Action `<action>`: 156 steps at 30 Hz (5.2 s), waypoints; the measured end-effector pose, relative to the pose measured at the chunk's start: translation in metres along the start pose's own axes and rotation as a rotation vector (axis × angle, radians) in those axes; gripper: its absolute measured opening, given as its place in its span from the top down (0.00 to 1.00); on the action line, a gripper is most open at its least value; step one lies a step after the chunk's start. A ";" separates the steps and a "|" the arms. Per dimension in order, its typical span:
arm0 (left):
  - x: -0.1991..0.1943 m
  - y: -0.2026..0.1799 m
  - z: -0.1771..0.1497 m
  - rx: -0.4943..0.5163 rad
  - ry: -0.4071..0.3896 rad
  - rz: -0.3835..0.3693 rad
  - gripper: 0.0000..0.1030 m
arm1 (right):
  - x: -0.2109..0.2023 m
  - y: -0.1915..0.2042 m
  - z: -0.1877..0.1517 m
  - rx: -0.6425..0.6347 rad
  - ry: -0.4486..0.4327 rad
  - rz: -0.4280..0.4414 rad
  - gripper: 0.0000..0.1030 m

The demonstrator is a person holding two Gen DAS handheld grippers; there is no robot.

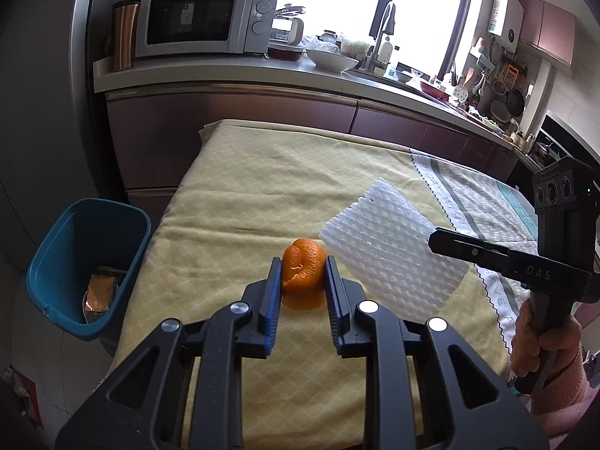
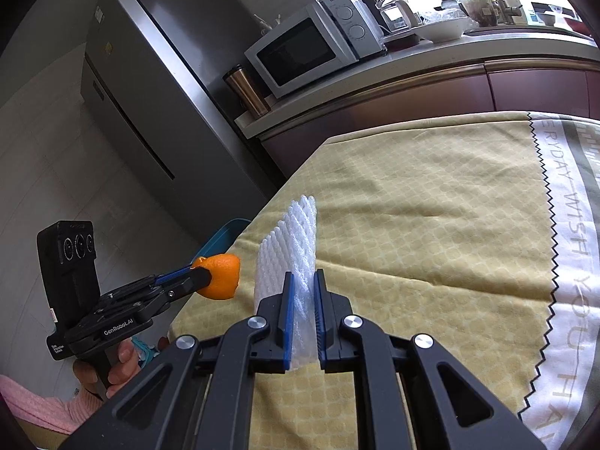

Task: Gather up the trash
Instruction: 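Carry the orange peel and white foam net over the teal bin with both tools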

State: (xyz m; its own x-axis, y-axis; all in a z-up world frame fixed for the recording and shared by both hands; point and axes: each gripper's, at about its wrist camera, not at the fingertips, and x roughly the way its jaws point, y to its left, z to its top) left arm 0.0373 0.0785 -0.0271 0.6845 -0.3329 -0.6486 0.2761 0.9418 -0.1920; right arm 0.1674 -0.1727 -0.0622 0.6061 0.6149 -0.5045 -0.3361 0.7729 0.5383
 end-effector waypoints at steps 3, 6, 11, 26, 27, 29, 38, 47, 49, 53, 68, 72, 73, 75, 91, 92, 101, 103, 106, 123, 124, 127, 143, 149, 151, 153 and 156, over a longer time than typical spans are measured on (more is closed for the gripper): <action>-0.003 0.006 -0.001 -0.008 -0.003 0.007 0.78 | 0.006 0.004 0.001 0.000 0.011 0.013 0.91; -0.006 0.012 -0.002 -0.013 -0.006 0.016 0.78 | 0.012 0.009 0.003 -0.008 0.018 0.020 0.91; -0.010 0.021 -0.003 -0.029 -0.014 0.029 0.78 | 0.022 0.017 0.007 -0.017 0.030 0.040 0.91; -0.022 0.039 -0.002 -0.051 -0.039 0.072 0.78 | 0.047 0.036 0.014 -0.041 0.055 0.079 0.91; -0.023 0.040 -0.001 -0.052 -0.041 0.075 0.78 | 0.047 0.037 0.014 -0.043 0.055 0.081 0.91; -0.025 0.041 -0.001 -0.055 -0.046 0.079 0.78 | 0.049 0.039 0.015 -0.047 0.056 0.085 0.91; -0.031 0.049 -0.001 -0.072 -0.059 0.102 0.78 | 0.057 0.042 0.020 -0.049 0.061 0.101 0.91; -0.035 0.053 -0.002 -0.085 -0.065 0.116 0.78 | 0.063 0.047 0.023 -0.054 0.068 0.113 0.91; -0.036 0.055 -0.003 -0.088 -0.066 0.119 0.78 | 0.065 0.049 0.024 -0.055 0.072 0.118 0.91; -0.037 0.058 -0.003 -0.094 -0.069 0.125 0.78 | 0.069 0.051 0.026 -0.061 0.078 0.123 0.91; -0.042 0.070 -0.003 -0.110 -0.082 0.147 0.78 | 0.083 0.068 0.032 -0.090 0.092 0.141 0.91; -0.044 0.073 -0.003 -0.115 -0.084 0.158 0.78 | 0.087 0.069 0.033 -0.091 0.096 0.149 0.91; -0.044 0.074 -0.003 -0.117 -0.084 0.160 0.78 | 0.088 0.070 0.033 -0.092 0.097 0.150 0.91; -0.044 0.076 -0.002 -0.119 -0.085 0.163 0.78 | 0.090 0.072 0.035 -0.093 0.099 0.153 0.91; -0.048 0.091 0.000 -0.133 -0.095 0.191 0.78 | 0.104 0.083 0.042 -0.104 0.114 0.174 0.91; -0.048 0.092 -0.001 -0.136 -0.096 0.194 0.78 | 0.105 0.084 0.042 -0.104 0.116 0.175 0.91; -0.051 0.106 0.003 -0.149 -0.107 0.219 0.78 | 0.119 0.095 0.048 -0.117 0.130 0.187 0.91; -0.051 0.109 0.003 -0.153 -0.107 0.225 0.78 | 0.122 0.097 0.049 -0.118 0.136 0.191 0.91; -0.050 0.113 0.004 -0.159 -0.105 0.234 0.78 | 0.127 0.099 0.049 -0.119 0.145 0.196 0.91; -0.048 0.131 0.004 -0.188 -0.099 0.273 0.78 | 0.146 0.109 0.049 -0.121 0.195 0.209 0.91; -0.048 0.133 0.003 -0.190 -0.098 0.277 0.78 | 0.147 0.110 0.049 -0.121 0.197 0.208 0.91; -0.047 0.137 0.002 -0.199 -0.093 0.286 0.78 | 0.152 0.113 0.050 -0.114 0.207 0.211 0.91; -0.033 0.159 -0.002 -0.234 -0.065 0.314 0.78 | 0.182 0.129 0.050 -0.127 0.250 0.194 0.91; -0.028 0.168 -0.002 -0.251 -0.057 0.315 0.78 | 0.193 0.134 0.048 -0.126 0.269 0.189 0.91; -0.026 0.170 -0.001 -0.254 -0.055 0.317 0.78 | 0.199 0.135 0.048 -0.127 0.275 0.186 0.91; -0.025 0.172 -0.001 -0.256 -0.054 0.319 0.78 | 0.203 0.137 0.048 -0.126 0.281 0.186 0.91; -0.022 0.175 -0.002 -0.259 -0.050 0.324 0.78 | 0.210 0.140 0.047 -0.126 0.289 0.185 0.91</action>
State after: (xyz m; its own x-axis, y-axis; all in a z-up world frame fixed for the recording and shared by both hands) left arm 0.0694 0.2504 -0.0479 0.7415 -0.0137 -0.6708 -0.1331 0.9769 -0.1670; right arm 0.2820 0.0573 -0.0609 0.3038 0.7510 -0.5862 -0.5179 0.6466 0.5601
